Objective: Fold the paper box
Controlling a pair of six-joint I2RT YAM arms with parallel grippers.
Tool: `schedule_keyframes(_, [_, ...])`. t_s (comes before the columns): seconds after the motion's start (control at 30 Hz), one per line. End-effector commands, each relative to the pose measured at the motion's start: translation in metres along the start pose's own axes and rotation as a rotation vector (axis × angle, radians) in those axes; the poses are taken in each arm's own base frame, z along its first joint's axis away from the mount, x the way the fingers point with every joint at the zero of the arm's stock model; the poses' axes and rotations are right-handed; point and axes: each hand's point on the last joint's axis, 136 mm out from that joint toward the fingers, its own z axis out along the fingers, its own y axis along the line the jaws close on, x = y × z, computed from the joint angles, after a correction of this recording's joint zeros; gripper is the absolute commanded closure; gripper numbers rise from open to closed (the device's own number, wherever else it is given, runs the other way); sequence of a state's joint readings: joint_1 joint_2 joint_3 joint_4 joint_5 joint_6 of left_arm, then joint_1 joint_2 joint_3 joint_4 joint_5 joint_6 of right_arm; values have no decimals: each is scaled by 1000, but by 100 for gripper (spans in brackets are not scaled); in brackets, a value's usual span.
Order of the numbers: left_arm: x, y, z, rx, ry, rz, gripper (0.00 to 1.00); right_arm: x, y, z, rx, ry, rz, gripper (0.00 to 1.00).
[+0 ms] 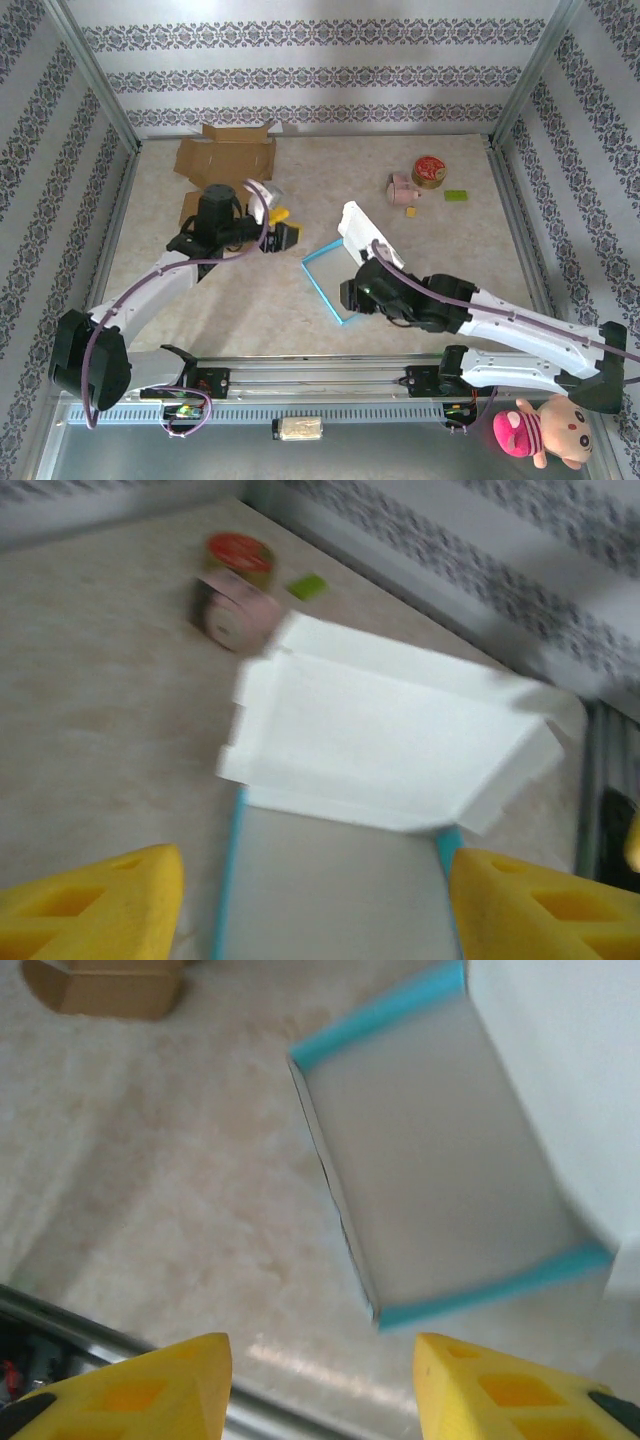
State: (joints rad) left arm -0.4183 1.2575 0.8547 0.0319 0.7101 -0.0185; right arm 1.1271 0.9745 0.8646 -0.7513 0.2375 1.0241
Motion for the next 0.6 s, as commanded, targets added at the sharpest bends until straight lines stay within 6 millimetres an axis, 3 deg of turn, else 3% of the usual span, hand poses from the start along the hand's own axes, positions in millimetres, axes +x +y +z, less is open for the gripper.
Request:
schedule_keyframes(0.0, [3,-47,6,174,56,172,28,34,-31,24,88,66,376,45])
schedule_keyframes(0.13, [13,-84,4,285,109,228,24,41,-49,52,155,42,550,41])
schedule_keyframes(0.3, [37,-110,-9,325,170,338,18,37,-70,75,246,-9,594,36])
schedule_keyframes(0.47, [45,-115,-19,297,162,388,17,33,-82,96,303,-68,616,37])
schedule_keyframes(0.57, [44,-109,-17,254,160,405,16,31,-85,106,351,-85,585,43])
